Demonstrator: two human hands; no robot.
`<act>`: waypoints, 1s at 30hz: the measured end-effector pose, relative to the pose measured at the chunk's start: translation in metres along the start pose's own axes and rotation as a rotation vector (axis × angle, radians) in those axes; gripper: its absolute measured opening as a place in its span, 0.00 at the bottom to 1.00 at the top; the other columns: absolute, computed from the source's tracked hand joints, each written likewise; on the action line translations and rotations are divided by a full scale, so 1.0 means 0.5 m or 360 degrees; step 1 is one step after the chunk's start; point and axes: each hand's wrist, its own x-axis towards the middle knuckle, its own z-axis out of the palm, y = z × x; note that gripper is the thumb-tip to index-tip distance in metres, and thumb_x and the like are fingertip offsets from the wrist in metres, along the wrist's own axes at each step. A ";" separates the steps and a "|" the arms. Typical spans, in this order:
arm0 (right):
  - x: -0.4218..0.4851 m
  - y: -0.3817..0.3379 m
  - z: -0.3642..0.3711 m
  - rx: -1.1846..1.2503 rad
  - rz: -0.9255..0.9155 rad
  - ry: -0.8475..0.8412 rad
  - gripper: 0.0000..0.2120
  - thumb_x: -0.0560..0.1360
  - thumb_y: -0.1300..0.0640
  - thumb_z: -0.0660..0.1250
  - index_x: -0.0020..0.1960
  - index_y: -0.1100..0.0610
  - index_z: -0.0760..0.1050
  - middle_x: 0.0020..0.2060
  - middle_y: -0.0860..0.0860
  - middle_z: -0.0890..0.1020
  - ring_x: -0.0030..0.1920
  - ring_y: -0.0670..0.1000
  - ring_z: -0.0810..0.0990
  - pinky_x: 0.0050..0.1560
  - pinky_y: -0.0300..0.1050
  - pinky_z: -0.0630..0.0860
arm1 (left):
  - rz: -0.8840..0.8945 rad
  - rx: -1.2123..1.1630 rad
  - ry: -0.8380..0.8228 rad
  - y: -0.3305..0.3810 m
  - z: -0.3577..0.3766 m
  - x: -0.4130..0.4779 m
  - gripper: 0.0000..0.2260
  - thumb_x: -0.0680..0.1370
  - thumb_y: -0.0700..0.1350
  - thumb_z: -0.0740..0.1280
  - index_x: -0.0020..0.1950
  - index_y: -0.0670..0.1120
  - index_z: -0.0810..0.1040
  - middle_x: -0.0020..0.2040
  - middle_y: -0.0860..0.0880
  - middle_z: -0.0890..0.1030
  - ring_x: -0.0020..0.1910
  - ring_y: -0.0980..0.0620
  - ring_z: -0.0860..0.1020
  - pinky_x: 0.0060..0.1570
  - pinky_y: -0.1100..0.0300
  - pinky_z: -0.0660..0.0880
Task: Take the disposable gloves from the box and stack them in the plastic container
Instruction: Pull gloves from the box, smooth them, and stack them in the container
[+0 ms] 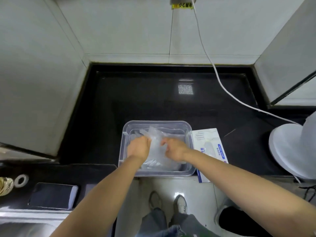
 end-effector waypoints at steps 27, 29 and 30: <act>-0.014 -0.013 -0.052 0.0897 -0.0052 0.0015 0.13 0.80 0.64 0.62 0.62 0.57 0.75 0.46 0.56 0.80 0.42 0.53 0.83 0.48 0.50 0.83 | 0.0010 0.0497 -0.0462 0.041 0.029 -0.013 0.32 0.73 0.48 0.71 0.73 0.49 0.59 0.65 0.43 0.68 0.61 0.42 0.74 0.50 0.53 0.75; -0.043 -0.007 -0.106 0.1112 -0.0207 0.0354 0.09 0.80 0.65 0.61 0.50 0.56 0.79 0.39 0.54 0.80 0.33 0.49 0.78 0.36 0.43 0.80 | 0.0127 0.0376 -0.0187 0.067 0.013 -0.019 0.17 0.78 0.48 0.65 0.66 0.46 0.70 0.60 0.43 0.77 0.55 0.43 0.78 0.45 0.54 0.73; -0.058 0.008 -0.130 0.1099 -0.0210 0.0530 0.11 0.79 0.65 0.61 0.46 0.55 0.79 0.36 0.52 0.80 0.31 0.47 0.77 0.34 0.42 0.77 | 0.0177 0.0309 -0.0040 0.085 0.002 -0.025 0.12 0.79 0.47 0.62 0.61 0.45 0.75 0.56 0.44 0.80 0.52 0.44 0.79 0.42 0.55 0.72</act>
